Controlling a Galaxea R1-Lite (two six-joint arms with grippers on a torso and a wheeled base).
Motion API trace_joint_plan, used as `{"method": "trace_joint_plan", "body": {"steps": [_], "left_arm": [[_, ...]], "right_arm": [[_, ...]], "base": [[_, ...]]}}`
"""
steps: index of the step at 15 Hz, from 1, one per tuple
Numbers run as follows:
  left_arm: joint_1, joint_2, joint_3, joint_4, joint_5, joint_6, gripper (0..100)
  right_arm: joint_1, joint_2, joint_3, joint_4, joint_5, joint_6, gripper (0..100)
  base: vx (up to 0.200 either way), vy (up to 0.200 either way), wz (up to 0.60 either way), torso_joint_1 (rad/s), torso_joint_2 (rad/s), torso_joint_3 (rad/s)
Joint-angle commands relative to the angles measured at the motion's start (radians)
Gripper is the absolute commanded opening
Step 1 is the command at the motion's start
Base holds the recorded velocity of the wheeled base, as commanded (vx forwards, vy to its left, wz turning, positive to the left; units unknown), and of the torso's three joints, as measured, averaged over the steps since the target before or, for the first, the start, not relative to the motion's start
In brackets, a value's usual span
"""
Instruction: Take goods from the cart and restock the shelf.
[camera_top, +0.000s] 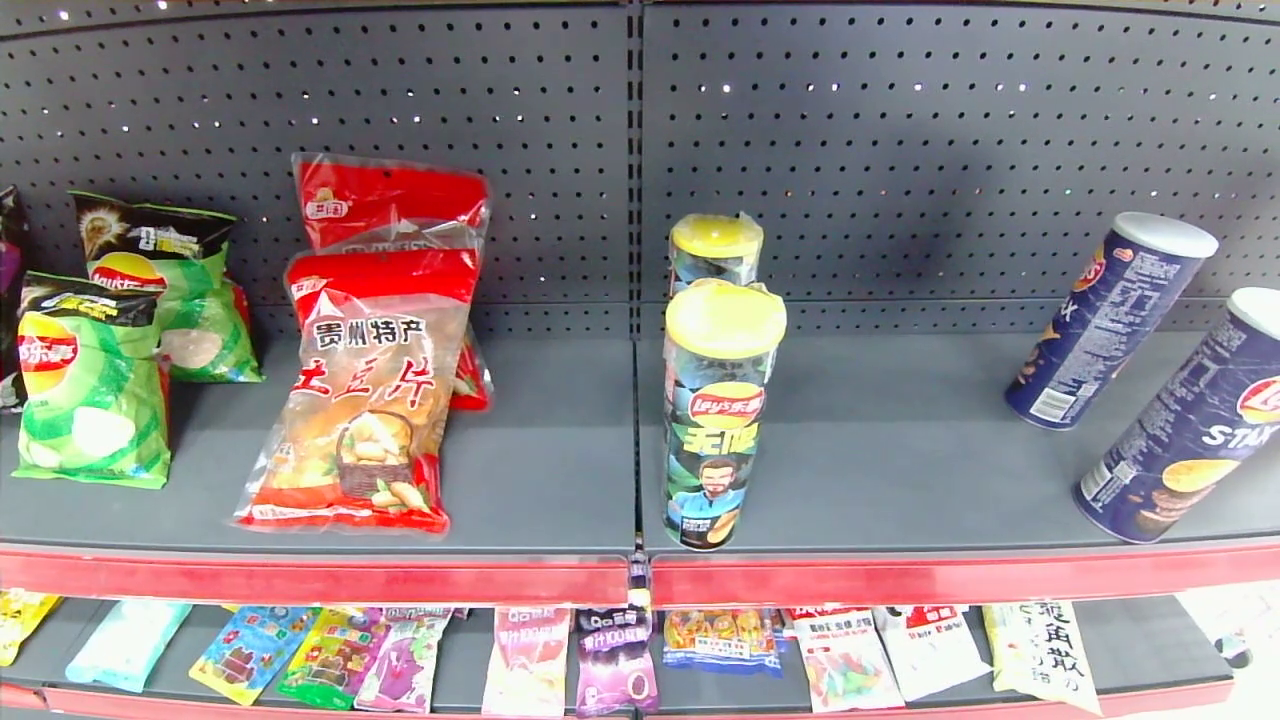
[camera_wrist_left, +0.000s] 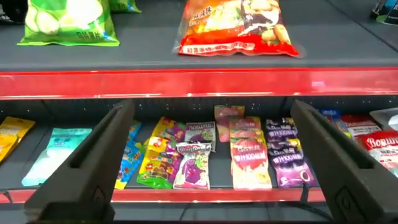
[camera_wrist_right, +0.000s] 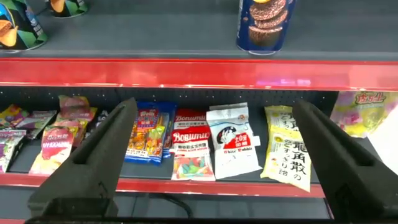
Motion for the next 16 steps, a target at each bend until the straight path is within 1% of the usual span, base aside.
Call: {"method": "trace_joint_plan", "body": {"steps": [1,5,11,14,16], "left_arm": [[0.000,0.002,0.001,0.000,0.001,0.000,100],[0.000,0.002,0.001,0.000,0.001,0.001,100],[0.000,0.002,0.001,0.000,0.001,0.001,100],[0.000,0.002,0.001,0.000,-0.001,0.000,100],[0.000,0.002,0.000,0.000,-0.001,0.004,100]], "right_arm": [[0.002,0.000,0.000,0.001,0.002,0.001,100],[0.000,0.000,0.000,0.001,0.002,0.001,100],[0.000,0.000,0.000,0.001,-0.008,0.001,100],[0.000,0.000,0.000,0.001,-0.007,0.000,100],[0.000,0.000,0.000,0.001,-0.007,0.001,100]], "base": [[0.000,0.000,0.00,0.000,0.00,0.000],[0.000,0.000,0.00,0.000,0.00,0.000],[-0.200,0.000,0.00,0.007,0.00,0.006],[0.000,0.000,0.00,0.000,0.00,0.000],[0.000,-0.200,0.00,-0.002,0.00,0.000]]}}
